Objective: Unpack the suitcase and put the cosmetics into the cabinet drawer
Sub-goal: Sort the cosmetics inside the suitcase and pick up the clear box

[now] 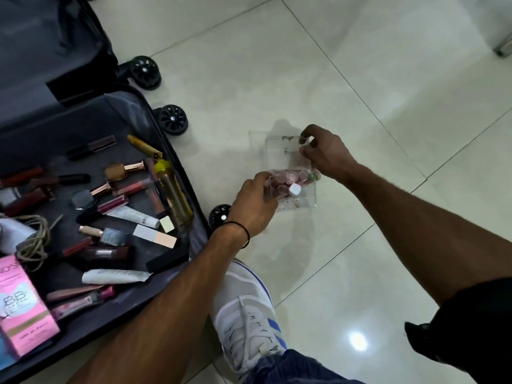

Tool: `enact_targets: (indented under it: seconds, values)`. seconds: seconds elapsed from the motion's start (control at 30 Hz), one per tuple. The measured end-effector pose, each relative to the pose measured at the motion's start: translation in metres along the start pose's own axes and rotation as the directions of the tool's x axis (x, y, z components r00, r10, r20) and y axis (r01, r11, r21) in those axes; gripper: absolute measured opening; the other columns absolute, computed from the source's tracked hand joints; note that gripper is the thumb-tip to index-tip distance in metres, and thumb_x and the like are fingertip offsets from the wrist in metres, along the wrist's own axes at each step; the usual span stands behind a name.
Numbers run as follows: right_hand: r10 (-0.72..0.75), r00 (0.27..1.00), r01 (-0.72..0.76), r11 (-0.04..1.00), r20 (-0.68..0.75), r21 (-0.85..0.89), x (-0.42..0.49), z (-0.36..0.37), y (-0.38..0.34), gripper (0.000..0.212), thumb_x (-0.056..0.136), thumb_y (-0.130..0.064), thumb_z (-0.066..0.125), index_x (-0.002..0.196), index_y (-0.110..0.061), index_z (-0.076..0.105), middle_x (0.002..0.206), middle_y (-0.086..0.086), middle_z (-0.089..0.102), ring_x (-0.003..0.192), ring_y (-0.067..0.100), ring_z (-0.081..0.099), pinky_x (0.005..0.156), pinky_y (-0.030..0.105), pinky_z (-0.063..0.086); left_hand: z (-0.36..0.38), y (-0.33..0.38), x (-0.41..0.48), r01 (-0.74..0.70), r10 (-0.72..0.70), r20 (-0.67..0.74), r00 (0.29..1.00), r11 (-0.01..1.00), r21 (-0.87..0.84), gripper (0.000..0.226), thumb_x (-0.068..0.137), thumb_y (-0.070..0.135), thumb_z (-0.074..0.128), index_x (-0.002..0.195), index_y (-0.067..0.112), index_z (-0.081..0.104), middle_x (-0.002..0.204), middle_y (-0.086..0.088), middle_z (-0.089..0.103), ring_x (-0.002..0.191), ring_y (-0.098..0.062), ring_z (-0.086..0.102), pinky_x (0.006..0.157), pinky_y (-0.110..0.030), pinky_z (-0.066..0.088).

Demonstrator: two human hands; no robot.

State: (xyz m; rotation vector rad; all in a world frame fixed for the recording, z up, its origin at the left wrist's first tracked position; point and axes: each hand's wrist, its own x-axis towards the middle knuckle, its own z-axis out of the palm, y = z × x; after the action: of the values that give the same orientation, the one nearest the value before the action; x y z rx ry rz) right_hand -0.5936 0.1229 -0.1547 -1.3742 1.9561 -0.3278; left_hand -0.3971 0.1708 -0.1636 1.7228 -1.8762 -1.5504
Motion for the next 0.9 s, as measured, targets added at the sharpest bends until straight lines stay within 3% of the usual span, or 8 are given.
enact_targets:
  seconds: [0.13, 0.23, 0.33, 0.43, 0.6, 0.7, 0.8, 0.9]
  values:
    - [0.017, 0.993, 0.015, 0.961, -0.115, 0.275, -0.018, -0.001, -0.002, 0.01, 0.093, -0.01, 0.046, 0.1, -0.014, 0.052, 0.093, 0.016, 0.067, 0.067, 0.026, 0.067, 0.06, 0.04, 0.054, -0.001, -0.007, -0.002, -0.001, 0.0, -0.006, 1.0, 0.992, -0.128, 0.045, 0.092, 0.012, 0.055, 0.136, 0.022, 0.05, 0.116, -0.011, 0.058, 0.103, -0.031, 0.059, 0.09, -0.046, 0.052]
    - [0.007, 0.988, 0.056, 0.913, -0.152, 0.403, -0.034, -0.006, -0.002, 0.009, 0.095, -0.011, 0.045, 0.101, -0.018, 0.048, 0.104, 0.012, 0.067, 0.088, 0.032, 0.068, 0.073, 0.044, 0.058, -0.001, -0.009, -0.003, 0.027, -0.031, -0.011, 0.999, 0.972, -0.233, 0.045, 0.092, 0.009, 0.057, 0.136, 0.019, 0.05, 0.118, -0.011, 0.058, 0.095, -0.03, 0.061, 0.079, -0.047, 0.058]
    - [-0.08, 0.972, 0.163, 0.904, -0.219, 0.394, -0.054, -0.013, -0.001, 0.009, 0.099, -0.012, 0.045, 0.107, -0.017, 0.045, 0.113, 0.008, 0.064, 0.092, 0.03, 0.064, 0.078, 0.043, 0.057, 0.0, -0.009, -0.001, 0.042, -0.049, -0.017, 0.999, 0.953, -0.299, 0.045, 0.094, 0.007, 0.057, 0.136, 0.021, 0.049, 0.115, -0.009, 0.057, 0.092, -0.025, 0.061, 0.07, -0.037, 0.06]
    - [-0.217, 0.947, 0.296, 0.878, -0.238, 0.377, -0.077, -0.014, -0.001, 0.027, 0.099, -0.004, 0.046, 0.123, -0.016, 0.048, 0.121, 0.0, 0.059, 0.105, 0.014, 0.063, 0.078, 0.028, 0.055, 0.0, -0.009, 0.0, 0.04, -0.047, -0.011, 0.999, 0.937, -0.347, 0.048, 0.094, 0.007, 0.058, 0.138, 0.026, 0.049, 0.109, -0.006, 0.056, 0.092, -0.023, 0.06, 0.07, -0.035, 0.06]
    - [-0.442, 0.867, 0.473, 0.876, -0.232, 0.099, -0.101, 0.004, 0.014, 0.056, 0.084, 0.014, 0.047, 0.136, -0.005, 0.051, 0.134, 0.006, 0.044, 0.129, 0.016, 0.044, 0.105, 0.03, 0.044, 0.0, -0.011, 0.002, 0.031, -0.029, 0.012, 1.0, 0.912, -0.41, 0.046, 0.094, 0.012, 0.061, 0.128, 0.042, 0.053, 0.109, -0.009, 0.056, 0.09, -0.025, 0.061, 0.071, -0.035, 0.061]
    - [-0.451, 0.863, 0.476, 0.877, -0.226, 0.068, -0.106, 0.011, 0.022, 0.063, 0.074, 0.017, 0.05, 0.133, -0.005, 0.052, 0.133, 0.007, 0.039, 0.131, 0.016, 0.039, 0.108, 0.035, 0.041, 0.001, -0.013, 0.004, 0.05, -0.042, 0.028, 0.999, 0.897, -0.439, 0.048, 0.095, 0.007, 0.059, 0.128, 0.041, 0.053, 0.108, -0.009, 0.056, 0.089, -0.025, 0.061, 0.07, -0.03, 0.06]
    - [-0.414, 0.898, 0.433, 0.891, -0.148, 0.134, -0.11, 0.016, 0.025, 0.061, 0.072, 0.003, 0.055, 0.131, -0.01, 0.047, 0.14, 0.006, 0.031, 0.141, 0.018, 0.028, 0.109, 0.037, 0.043, 0.001, -0.014, 0.006, 0.059, -0.041, 0.05, 0.998, 0.896, -0.439, 0.049, 0.095, 0.01, 0.06, 0.138, 0.031, 0.052, 0.107, -0.008, 0.056, 0.089, -0.021, 0.06, 0.075, -0.028, 0.059]
    - [-0.367, 0.927, 0.373, 0.884, -0.074, 0.282, -0.108, 0.016, 0.024, 0.064, 0.077, -0.008, 0.063, 0.132, -0.029, 0.038, 0.143, -0.005, 0.03, 0.147, 0.018, 0.023, 0.107, 0.029, 0.046, 0.0, -0.014, 0.005, 0.054, -0.031, 0.06, 0.998, 0.894, -0.444, 0.049, 0.095, 0.011, 0.06, 0.138, 0.033, 0.052, 0.107, -0.008, 0.057, 0.094, -0.024, 0.062, 0.079, -0.03, 0.059]
